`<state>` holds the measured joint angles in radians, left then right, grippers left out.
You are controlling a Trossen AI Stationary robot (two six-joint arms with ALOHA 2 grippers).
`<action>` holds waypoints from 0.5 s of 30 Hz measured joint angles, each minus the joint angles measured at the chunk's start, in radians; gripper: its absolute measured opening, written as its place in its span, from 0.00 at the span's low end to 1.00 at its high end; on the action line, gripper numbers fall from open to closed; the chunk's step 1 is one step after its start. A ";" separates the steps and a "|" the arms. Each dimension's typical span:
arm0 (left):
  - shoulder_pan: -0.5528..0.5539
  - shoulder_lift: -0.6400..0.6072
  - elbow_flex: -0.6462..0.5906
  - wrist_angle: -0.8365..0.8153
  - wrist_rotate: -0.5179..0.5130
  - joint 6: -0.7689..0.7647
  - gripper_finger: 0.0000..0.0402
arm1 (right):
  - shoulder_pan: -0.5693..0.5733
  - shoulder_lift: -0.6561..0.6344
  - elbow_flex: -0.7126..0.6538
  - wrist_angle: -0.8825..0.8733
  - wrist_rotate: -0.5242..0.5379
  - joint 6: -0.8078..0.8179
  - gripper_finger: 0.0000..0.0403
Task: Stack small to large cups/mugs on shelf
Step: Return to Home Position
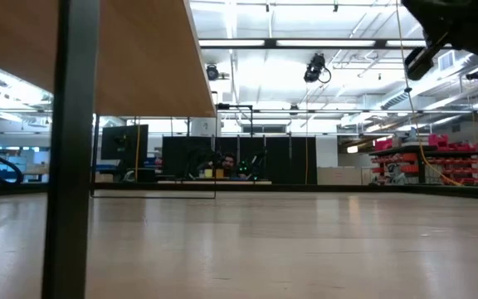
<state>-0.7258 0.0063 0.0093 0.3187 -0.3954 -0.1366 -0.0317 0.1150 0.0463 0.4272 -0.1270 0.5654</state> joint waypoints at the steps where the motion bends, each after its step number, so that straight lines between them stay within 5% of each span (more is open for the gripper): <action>1: 0.000 0.000 0.000 0.001 0.000 0.014 0.08 | 0.000 0.000 0.000 -0.016 0.000 -0.038 0.02; 9: 0.000 0.000 0.000 -0.106 -0.001 0.180 0.08 | 0.000 0.000 0.000 -0.259 0.000 -0.465 0.02; 15: 0.000 0.000 0.000 -0.168 -0.001 0.148 0.06 | 0.000 0.000 0.000 -0.467 0.000 -0.543 0.02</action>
<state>-0.7261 0.0063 0.0093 0.1503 -0.3961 0.0118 -0.0319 0.1154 0.0463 -0.0400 -0.1271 0.0225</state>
